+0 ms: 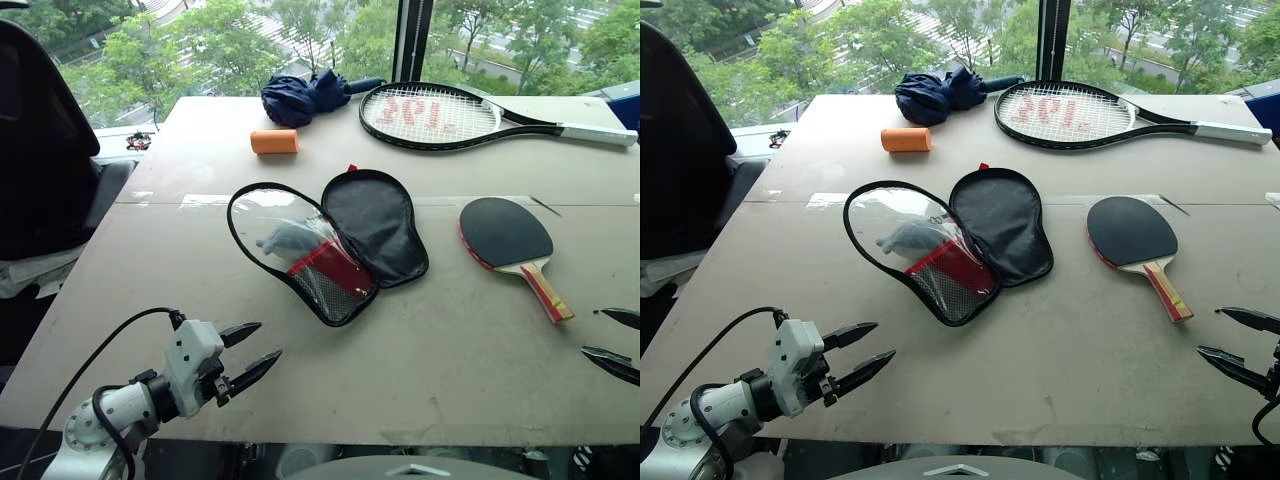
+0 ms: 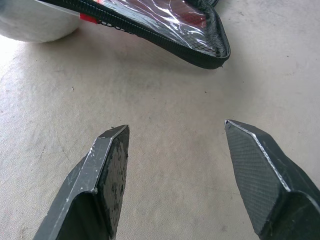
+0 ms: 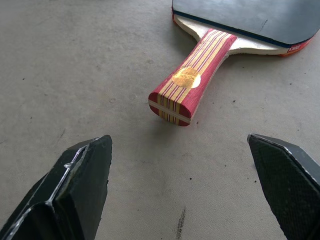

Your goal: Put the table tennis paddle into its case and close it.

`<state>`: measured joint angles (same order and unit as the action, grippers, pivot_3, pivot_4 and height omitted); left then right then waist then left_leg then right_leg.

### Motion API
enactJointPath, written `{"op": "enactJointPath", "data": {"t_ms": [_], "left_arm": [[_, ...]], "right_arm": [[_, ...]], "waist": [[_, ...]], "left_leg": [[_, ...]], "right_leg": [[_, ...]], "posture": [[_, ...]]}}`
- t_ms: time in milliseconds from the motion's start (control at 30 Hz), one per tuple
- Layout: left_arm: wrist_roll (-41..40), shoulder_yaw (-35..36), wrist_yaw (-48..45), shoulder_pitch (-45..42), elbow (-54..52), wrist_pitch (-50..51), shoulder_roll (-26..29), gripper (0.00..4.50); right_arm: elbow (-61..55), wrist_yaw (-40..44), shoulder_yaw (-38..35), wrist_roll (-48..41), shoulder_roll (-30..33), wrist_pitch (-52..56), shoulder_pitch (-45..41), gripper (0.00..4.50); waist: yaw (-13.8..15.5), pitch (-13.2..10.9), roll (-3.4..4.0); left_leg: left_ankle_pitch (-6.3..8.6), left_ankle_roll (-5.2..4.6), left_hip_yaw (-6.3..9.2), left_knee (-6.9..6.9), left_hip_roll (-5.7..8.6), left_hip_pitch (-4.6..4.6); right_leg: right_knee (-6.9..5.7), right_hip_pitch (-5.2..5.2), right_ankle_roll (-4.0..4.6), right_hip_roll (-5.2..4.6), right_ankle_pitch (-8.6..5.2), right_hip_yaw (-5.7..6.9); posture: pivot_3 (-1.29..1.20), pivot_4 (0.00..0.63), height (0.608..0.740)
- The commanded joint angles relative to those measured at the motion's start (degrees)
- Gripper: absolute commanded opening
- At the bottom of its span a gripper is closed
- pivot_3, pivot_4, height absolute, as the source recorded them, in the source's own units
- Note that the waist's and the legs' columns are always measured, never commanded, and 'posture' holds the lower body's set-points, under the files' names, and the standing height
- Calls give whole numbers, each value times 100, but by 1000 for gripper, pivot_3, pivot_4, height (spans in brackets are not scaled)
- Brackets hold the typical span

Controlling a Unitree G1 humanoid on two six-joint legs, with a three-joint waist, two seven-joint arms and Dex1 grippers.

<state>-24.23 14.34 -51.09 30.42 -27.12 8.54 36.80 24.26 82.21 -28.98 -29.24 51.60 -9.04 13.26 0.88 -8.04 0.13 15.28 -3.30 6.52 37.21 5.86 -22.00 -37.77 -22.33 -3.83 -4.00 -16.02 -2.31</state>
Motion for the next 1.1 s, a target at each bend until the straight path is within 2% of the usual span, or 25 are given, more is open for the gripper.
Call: {"op": "enactJointPath", "data": {"t_ms": [33,533,700,833,1000,1100], "left_arm": [[-98,236,-54,-65,-53,-8,109,3056],[-250,375,-291,-129,63,37,134,3056],[-910,630,-945,-13,-101,203,391,3056],[-1496,936,-1117,-359,-201,487,631,3056],[-2131,1126,-1050,-1133,-379,1048,1042,3056],[-2446,1266,-1119,-1720,-364,1306,1365,3056]], "right_arm": [[-268,-32,-64,-60,-88,34,97,4384],[-724,-153,-175,-142,-170,324,202,4384],[-1363,-155,-192,-445,-155,816,212,4384],[-2044,-364,-144,-677,-246,1228,149,4384],[-3239,-1375,270,-1029,-533,2188,-335,4384],[-3918,-2131,898,-1023,-784,2838,-816,4384]], "waist": [[0,0,0],[-2,-3,0],[-5,-4,0],[6,-5,3],[0,-9,-6],[-14,-13,-11]], "left_leg": [[0,0,0,0,0,0],[1,0,0,0,-1,-1],[0,0,0,0,-2,-1],[0,0,0,0,-3,-1],[0,1,6,5,-2,-3],[-1,3,5,2,-2,-3]], "right_leg": [[0,0,0,0,0,0],[2,0,0,1,0,1],[1,-1,0,1,0,1],[0,-1,0,1,0,2],[-3,-2,0,2,0,8],[-5,-5,0,3,1,5]], "posture": [[0,150,723],[0,150,723],[0,150,723],[0,150,723],[0,150,723],[0,150,723]]}}
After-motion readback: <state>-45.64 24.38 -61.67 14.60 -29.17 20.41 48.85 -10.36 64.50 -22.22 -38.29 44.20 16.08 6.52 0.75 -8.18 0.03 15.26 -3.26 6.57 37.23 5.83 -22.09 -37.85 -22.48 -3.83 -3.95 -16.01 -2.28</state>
